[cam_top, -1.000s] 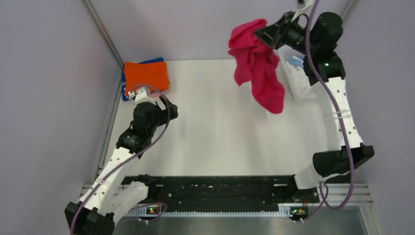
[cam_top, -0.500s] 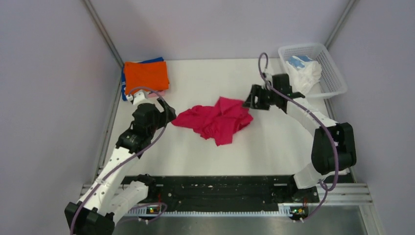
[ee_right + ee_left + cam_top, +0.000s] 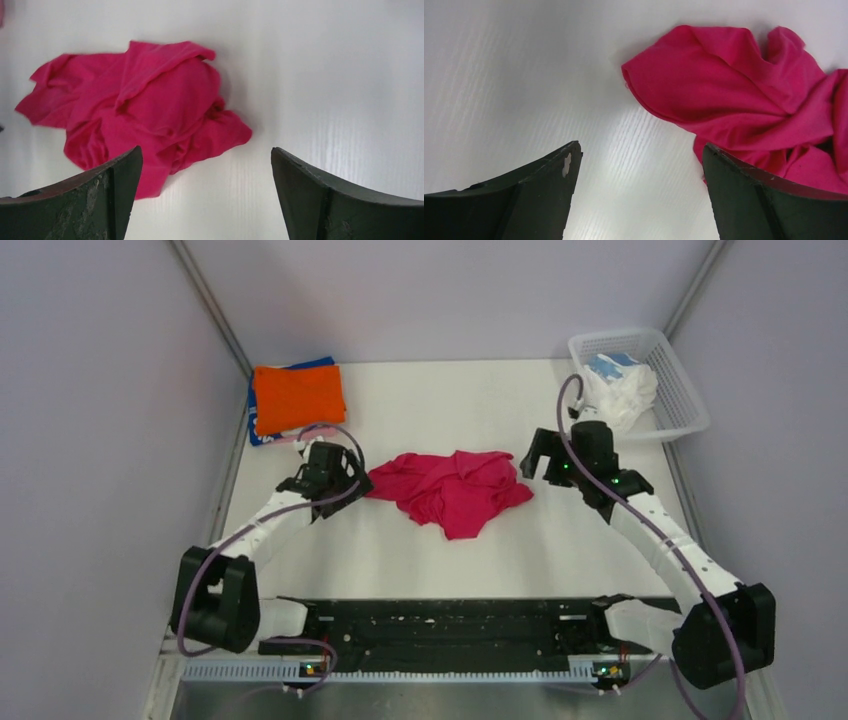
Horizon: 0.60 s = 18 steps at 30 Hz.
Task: Fold and stack the t-shirts
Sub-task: Flatten out the tshirt
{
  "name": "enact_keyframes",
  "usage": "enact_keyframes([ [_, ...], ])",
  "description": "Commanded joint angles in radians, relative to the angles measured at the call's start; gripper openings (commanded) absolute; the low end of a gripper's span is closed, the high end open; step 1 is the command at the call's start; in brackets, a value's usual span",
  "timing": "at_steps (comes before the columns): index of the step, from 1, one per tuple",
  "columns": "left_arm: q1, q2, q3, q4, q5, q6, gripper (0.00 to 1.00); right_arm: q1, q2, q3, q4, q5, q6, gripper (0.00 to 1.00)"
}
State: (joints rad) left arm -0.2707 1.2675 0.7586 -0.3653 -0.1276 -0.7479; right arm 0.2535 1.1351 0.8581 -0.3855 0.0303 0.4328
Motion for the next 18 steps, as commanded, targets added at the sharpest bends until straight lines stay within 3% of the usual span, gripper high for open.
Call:
enact_keyframes([
  [1,0.063,0.129,0.053,0.14,0.092,-0.036,0.92,0.162,-0.001,-0.029,0.078,0.031,-0.1,0.95],
  [6,0.098,0.337,0.197,0.093,0.192,-0.013,0.8,0.199,0.092,0.007,0.168,-0.128,-0.215,0.84],
  [10,0.1,0.445,0.252,0.082,0.23,-0.001,0.76,0.251,0.197,0.091,0.202,-0.156,-0.349,0.82],
  [13,0.099,0.5,0.268,0.1,0.267,0.001,0.65,0.284,0.3,0.165,0.186,-0.159,-0.453,0.78],
  [16,0.099,0.536,0.27,0.118,0.31,0.019,0.45,0.312,0.426,0.254,0.154,-0.169,-0.53,0.74],
  [17,0.099,0.54,0.266,0.131,0.321,0.023,0.31,0.316,0.46,0.278,0.154,-0.172,-0.55,0.74],
  [18,0.099,0.542,0.262,0.142,0.332,0.028,0.11,0.32,0.495,0.304,0.152,-0.171,-0.564,0.72],
])
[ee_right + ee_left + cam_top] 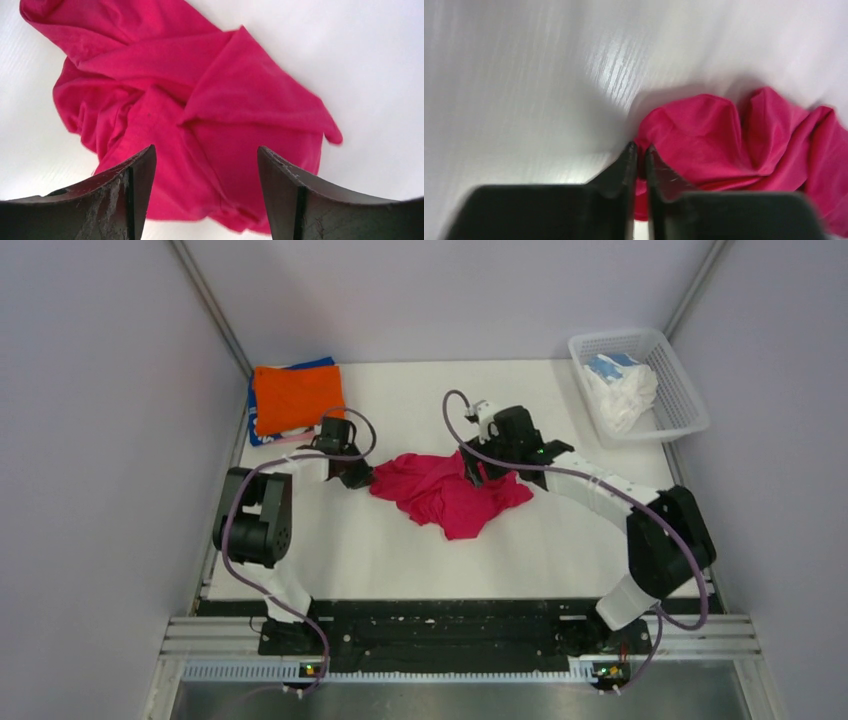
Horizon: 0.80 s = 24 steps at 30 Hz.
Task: Fold and stack the t-shirts
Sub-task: Flatten out the tshirt
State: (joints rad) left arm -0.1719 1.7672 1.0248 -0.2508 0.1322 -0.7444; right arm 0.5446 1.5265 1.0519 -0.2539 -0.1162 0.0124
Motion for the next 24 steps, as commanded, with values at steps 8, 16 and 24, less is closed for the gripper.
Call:
enact_keyframes([
  [8,0.0,-0.024,-0.042,0.062,0.041,0.054,0.0,0.054,0.296,0.261,-0.029,-0.056,-0.256,0.66],
  [16,0.0,-0.098,-0.093,0.068,0.002,0.066,0.0,0.055,0.349,0.236,-0.008,0.06,-0.203,0.26],
  [24,0.0,-0.143,-0.121,0.102,-0.018,0.083,0.0,0.04,0.213,0.114,0.189,0.134,-0.079,0.0],
])
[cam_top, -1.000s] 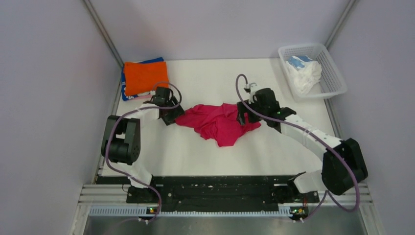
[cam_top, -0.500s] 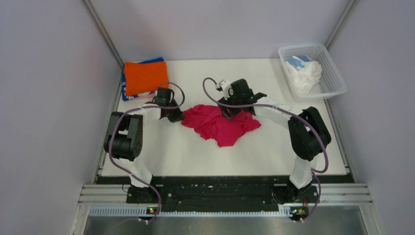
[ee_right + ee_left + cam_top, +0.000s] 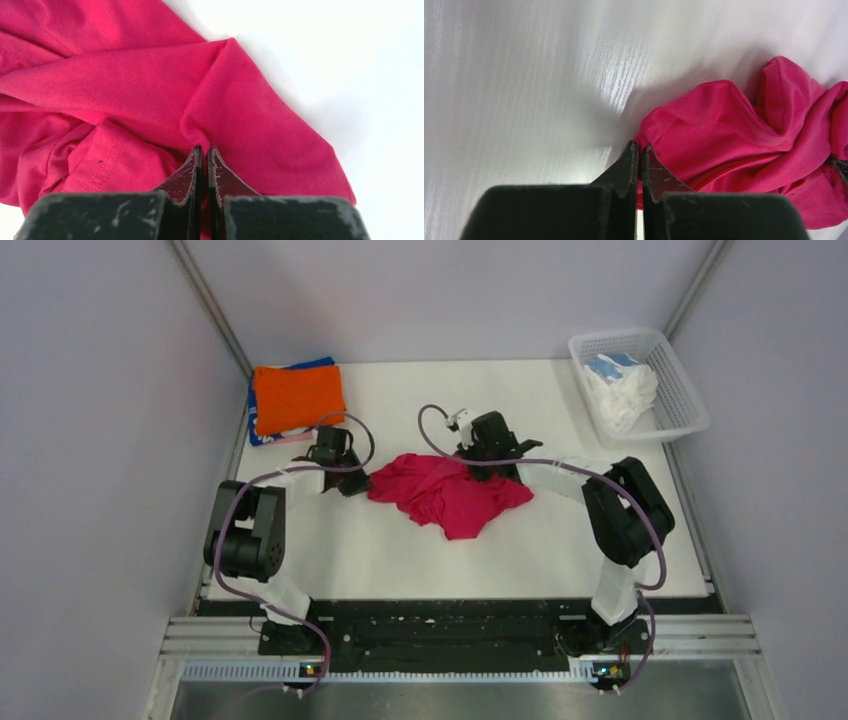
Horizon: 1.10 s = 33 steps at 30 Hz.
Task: Fold and stack the t-shirts
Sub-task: Flatten out the tshirt
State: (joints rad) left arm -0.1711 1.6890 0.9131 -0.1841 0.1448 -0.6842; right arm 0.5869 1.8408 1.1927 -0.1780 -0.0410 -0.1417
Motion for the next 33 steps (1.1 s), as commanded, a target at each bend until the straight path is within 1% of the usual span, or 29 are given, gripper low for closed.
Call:
enact_keyframes([
  [1,-0.001,-0.074,-0.01,0.029,-0.043,0.024,0.0,-0.005,-0.113,-0.036,0.119,0.077,0.087,0.0],
  [3,-0.001,-0.106,-0.009,0.021,-0.075,0.034,0.0,-0.017,-0.143,-0.061,0.134,0.094,0.109,0.0],
  [6,-0.001,-0.15,-0.015,0.01,-0.133,0.047,0.0,-0.045,-0.19,-0.088,0.133,0.061,0.116,0.0],
  [8,0.004,-0.173,-0.023,0.006,-0.203,0.053,0.0,-0.064,-0.221,-0.116,0.141,0.046,0.123,0.0],
  [11,0.017,-0.21,-0.028,-0.007,-0.219,0.055,0.0,-0.103,-0.278,-0.161,0.161,-0.022,0.135,0.0],
  [17,0.025,-0.304,-0.033,-0.01,-0.254,0.067,0.0,-0.17,-0.403,-0.231,0.209,-0.057,0.164,0.0],
  [21,0.028,-0.369,-0.028,-0.023,-0.303,0.075,0.0,-0.195,-0.466,-0.267,0.197,-0.045,0.148,0.0],
  [24,0.031,-0.425,-0.02,-0.041,-0.345,0.086,0.0,-0.213,-0.516,-0.292,0.18,-0.026,0.101,0.0],
  [26,0.033,-0.465,-0.001,-0.044,-0.352,0.099,0.0,-0.217,-0.559,-0.293,0.18,-0.023,0.081,0.0],
  [28,0.033,-0.511,0.029,-0.046,-0.343,0.106,0.0,-0.216,-0.605,-0.277,0.143,-0.027,0.066,0.0],
  [33,0.033,-0.668,0.081,0.008,-0.269,0.127,0.0,-0.217,-0.741,-0.187,0.06,-0.103,0.033,0.0],
])
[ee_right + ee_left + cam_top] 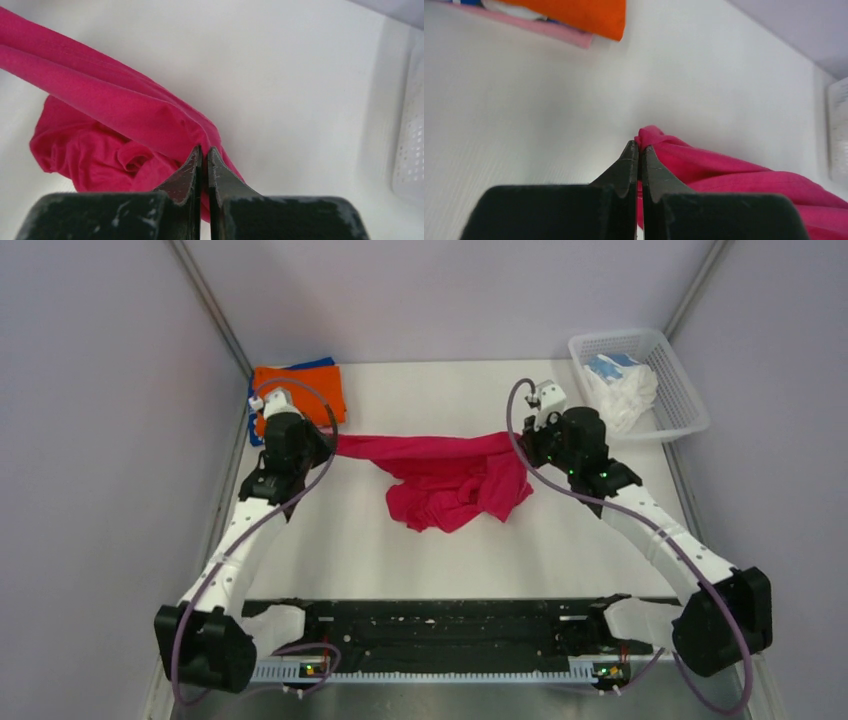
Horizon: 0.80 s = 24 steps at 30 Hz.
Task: Fold and stack the t-shirts
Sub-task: Flatten out the tshirt
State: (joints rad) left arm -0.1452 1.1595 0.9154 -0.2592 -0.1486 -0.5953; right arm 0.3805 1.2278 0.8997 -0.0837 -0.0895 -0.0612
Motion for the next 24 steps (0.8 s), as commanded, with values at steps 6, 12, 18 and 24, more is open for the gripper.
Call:
enact_keyframes([
  [6,0.006,-0.369,0.159,0.118,0.058,0.062,0.0,-0.01,-0.334,0.212,-0.102,-0.217,-0.024,0.0],
  [12,0.006,-0.519,0.376,0.044,0.071,0.115,0.0,-0.01,-0.514,0.347,-0.126,-0.472,0.104,0.0],
  [18,0.006,-0.572,0.604,-0.002,0.133,0.132,0.0,-0.011,-0.607,0.461,-0.099,-0.61,0.241,0.0],
  [24,0.006,-0.536,0.686,-0.052,0.142,0.154,0.0,-0.009,-0.611,0.468,-0.115,-0.581,0.282,0.0],
])
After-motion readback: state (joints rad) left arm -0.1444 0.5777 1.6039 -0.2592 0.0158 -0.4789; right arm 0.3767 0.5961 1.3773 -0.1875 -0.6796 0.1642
